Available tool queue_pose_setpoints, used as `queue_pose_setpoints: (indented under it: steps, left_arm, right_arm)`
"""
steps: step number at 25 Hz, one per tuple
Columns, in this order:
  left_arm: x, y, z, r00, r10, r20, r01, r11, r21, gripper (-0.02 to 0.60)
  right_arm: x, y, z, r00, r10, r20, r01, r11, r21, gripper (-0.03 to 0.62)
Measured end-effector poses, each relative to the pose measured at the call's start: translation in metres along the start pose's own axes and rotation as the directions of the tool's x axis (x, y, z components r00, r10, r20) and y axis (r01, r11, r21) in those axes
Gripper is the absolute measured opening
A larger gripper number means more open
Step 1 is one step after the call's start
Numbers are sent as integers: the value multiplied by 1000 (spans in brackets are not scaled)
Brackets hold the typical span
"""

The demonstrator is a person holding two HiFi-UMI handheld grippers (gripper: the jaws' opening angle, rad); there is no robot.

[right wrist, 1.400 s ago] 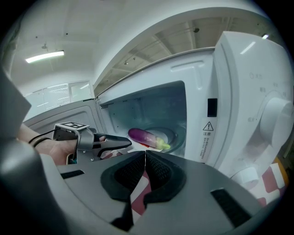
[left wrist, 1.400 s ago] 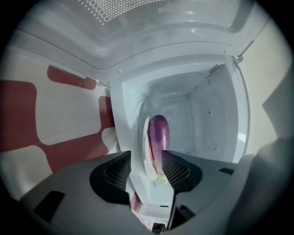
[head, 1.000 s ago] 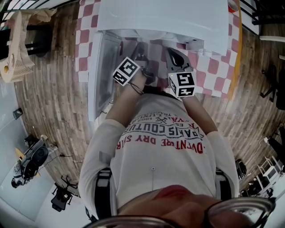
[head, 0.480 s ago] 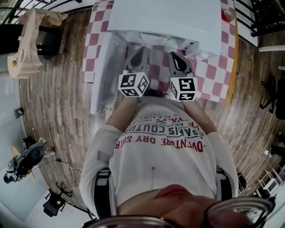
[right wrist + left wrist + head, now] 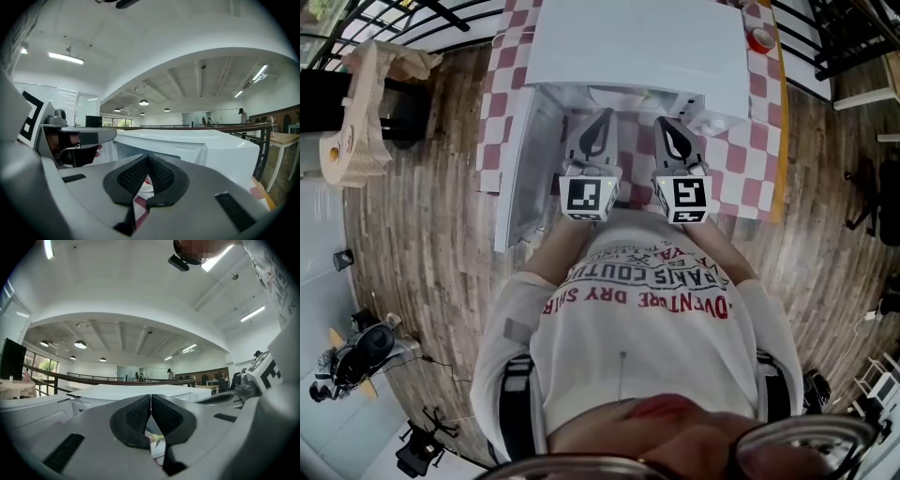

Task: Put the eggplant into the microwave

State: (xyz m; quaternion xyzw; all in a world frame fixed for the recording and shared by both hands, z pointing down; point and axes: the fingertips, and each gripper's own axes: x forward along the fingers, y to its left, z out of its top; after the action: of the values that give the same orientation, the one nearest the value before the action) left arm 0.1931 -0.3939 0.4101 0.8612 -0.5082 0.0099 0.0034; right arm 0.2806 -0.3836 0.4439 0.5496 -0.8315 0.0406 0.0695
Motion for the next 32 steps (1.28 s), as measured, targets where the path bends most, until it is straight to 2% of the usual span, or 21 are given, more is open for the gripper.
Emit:
queue_pose_setpoints:
  steps: [2, 7, 10, 15, 17, 22, 27, 32]
  left_arm:
    - [-1, 0, 1, 1000, -7, -6, 7, 1000, -17, 28]
    - [-1, 5, 4, 1000, -17, 8, 18, 991, -130, 28]
    - [-1, 7, 4, 1000, -11, 5, 12, 994, -108, 28]
    - [-1, -4, 13, 999, -45, 20, 44, 999, 26, 28]
    - [0, -8, 14, 998, -60, 20, 59, 997, 43, 28]
    - [2, -4, 12, 999, -51, 8, 51, 998, 25, 28]
    - [6, 4, 1, 999, -43, -30, 41, 997, -66, 28]
    - [9, 7, -6, 997, -43, -64, 37, 996, -83, 28]
  right_arm:
    - [0, 3, -1, 1000, 8, -6, -8, 1000, 2, 26]
    - [1, 4, -4, 1000, 17, -12, -17, 1000, -1, 26]
    - [2, 4, -5, 1000, 16, -21, -16, 1000, 2, 26]
    - [5, 7, -2, 1000, 18, -20, -18, 1000, -2, 26]
    - [6, 9, -2, 999, 23, -26, -23, 1000, -1, 26]
    - [8, 8, 0, 1000, 24, -17, -24, 1000, -7, 26]
    - [10, 9, 3, 1000, 22, -13, -22, 1000, -9, 26]
    - [12, 11, 4, 1000, 20, -18, -20, 1000, -11, 26]
